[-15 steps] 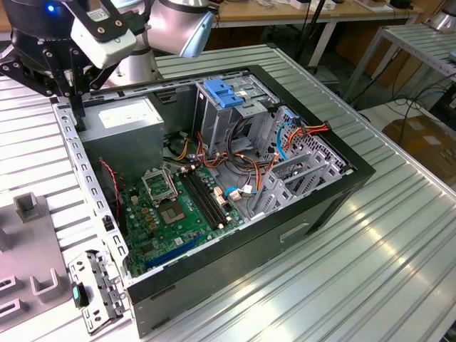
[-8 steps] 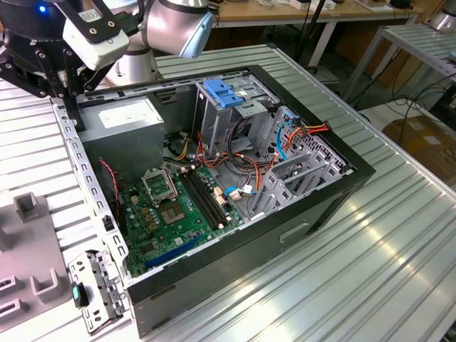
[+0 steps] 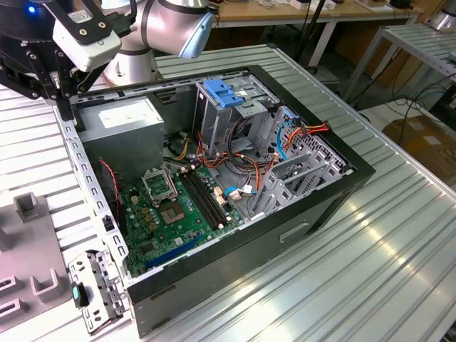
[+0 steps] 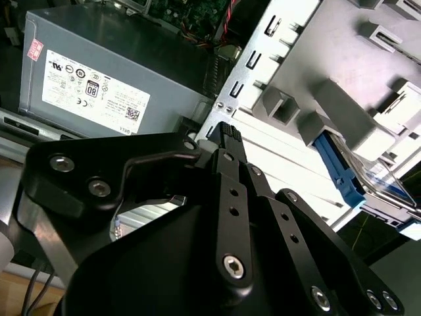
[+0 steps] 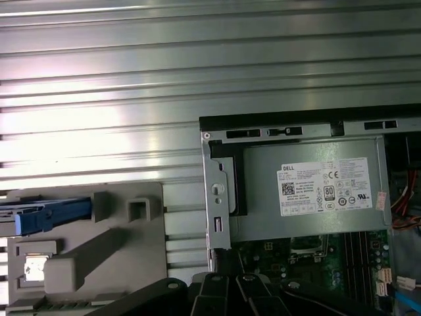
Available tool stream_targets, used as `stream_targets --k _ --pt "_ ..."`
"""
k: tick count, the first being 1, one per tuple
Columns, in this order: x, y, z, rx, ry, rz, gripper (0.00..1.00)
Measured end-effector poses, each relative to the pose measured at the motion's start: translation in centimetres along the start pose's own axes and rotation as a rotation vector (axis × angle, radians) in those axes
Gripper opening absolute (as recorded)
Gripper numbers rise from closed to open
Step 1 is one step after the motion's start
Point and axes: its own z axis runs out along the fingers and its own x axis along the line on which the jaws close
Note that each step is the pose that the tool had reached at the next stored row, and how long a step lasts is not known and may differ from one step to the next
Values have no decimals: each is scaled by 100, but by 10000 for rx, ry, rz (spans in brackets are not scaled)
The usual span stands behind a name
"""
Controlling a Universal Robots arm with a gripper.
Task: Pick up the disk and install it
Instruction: 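Reach for the disk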
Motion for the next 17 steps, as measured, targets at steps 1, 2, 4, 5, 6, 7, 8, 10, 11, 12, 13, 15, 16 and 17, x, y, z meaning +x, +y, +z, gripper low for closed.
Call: stream_targets --k 1,2,4,5,6,7,8,10,11,12,13,15,16,17 --pt "8 -1 0 0 0 0 11" --pt "17 -1 0 1 1 0 11" --pt "36 -3 1 1 2 0 11" --pt "48 -4 1 0 3 0 11" --pt "57 -5 1 0 3 0 11" --pt "67 -5 1 0 4 0 11" --pt "76 -6 1 1 4 0 11" --pt "99 -8 2 0 5 0 11" --pt "110 -9 1 1 6 0 11" --pt "122 -9 1 1 6 0 11" --pt "132 -10 2 0 7 0 11" --pt "153 -12 2 1 8 1 11" --pt "167 -13 2 1 9 0 11" --pt "183 -14 3 1 10 1 11"
